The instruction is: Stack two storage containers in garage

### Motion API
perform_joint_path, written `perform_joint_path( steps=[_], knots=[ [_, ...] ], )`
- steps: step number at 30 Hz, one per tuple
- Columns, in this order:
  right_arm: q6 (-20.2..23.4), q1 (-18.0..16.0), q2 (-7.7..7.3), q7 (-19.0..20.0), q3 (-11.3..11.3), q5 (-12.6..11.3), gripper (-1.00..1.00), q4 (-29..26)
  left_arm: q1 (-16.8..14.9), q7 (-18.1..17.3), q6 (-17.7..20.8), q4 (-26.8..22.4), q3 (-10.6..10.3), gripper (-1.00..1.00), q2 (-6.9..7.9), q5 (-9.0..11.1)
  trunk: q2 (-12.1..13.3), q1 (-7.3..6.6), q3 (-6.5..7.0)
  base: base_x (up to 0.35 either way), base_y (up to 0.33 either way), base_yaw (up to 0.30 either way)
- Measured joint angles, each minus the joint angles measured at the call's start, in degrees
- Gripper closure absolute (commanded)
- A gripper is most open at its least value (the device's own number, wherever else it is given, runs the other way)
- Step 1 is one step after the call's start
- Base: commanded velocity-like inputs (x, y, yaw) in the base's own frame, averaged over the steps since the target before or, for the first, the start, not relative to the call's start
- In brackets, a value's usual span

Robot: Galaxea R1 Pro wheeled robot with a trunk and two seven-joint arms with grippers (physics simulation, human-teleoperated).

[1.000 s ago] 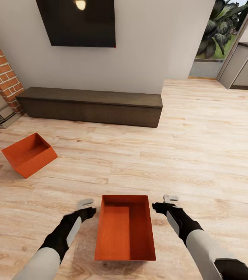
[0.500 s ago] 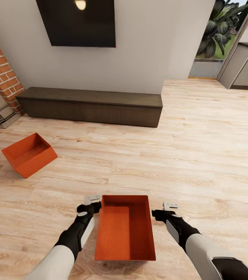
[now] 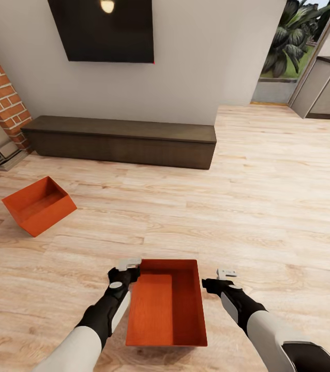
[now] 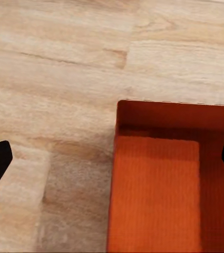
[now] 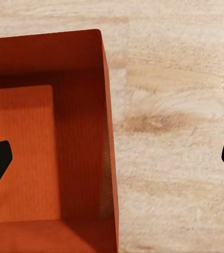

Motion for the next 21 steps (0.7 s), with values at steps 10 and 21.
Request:
perform_joint_path(
  steps=[10,21],
  knots=[
    [0.0,0.0,0.62,0.1,0.2,0.4,-1.00,2.1,0.0,-2.6,-4.0,9.3,-2.0,-1.00,0.19,0.8,0.0,0.00,-0.01,0.000,0.000,0.000],
    [-5.3,0.1,2.93,0.8,0.4,0.9,-1.00,9.4,0.0,-7.1,-2.5,14.8,-1.5,-1.00,1.11,1.1,0.0,0.00,-0.01,0.000,0.000,0.000]
  ],
)
